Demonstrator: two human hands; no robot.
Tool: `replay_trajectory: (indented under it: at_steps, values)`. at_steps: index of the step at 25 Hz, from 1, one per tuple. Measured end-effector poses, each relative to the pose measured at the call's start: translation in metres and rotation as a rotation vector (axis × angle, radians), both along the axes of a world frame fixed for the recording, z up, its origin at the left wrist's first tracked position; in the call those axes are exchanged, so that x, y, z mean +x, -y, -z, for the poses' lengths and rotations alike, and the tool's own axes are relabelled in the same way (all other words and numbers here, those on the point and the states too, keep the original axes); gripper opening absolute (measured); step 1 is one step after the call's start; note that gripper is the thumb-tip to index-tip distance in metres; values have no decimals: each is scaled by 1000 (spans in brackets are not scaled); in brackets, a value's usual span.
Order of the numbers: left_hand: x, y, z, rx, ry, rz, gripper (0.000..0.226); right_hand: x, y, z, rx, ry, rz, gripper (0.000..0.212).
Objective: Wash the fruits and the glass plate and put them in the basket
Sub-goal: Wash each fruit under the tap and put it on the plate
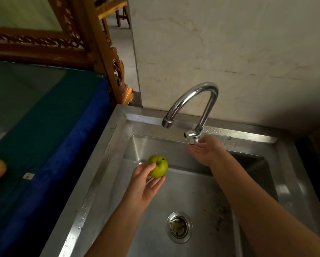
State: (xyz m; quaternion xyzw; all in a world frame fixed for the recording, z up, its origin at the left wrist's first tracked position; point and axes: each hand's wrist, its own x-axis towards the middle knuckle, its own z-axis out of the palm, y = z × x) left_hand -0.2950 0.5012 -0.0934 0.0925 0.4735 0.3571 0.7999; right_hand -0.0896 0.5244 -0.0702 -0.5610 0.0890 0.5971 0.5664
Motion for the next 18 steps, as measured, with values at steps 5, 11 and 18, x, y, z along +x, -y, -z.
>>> replay_trajectory:
  at_steps: [5, 11, 18]
  values:
    - [2, -10, 1, -27, -30, -88, 15, -12, -6, -17, 100, 52, -56, 25]
    - [8, -22, -10, 3, -49, -33, 13, -77, 28, 18, 88, 271, -649, 36]
    - [-1, -27, -11, 98, 22, 66, 16, -73, 26, 13, 277, 311, -566, 32]
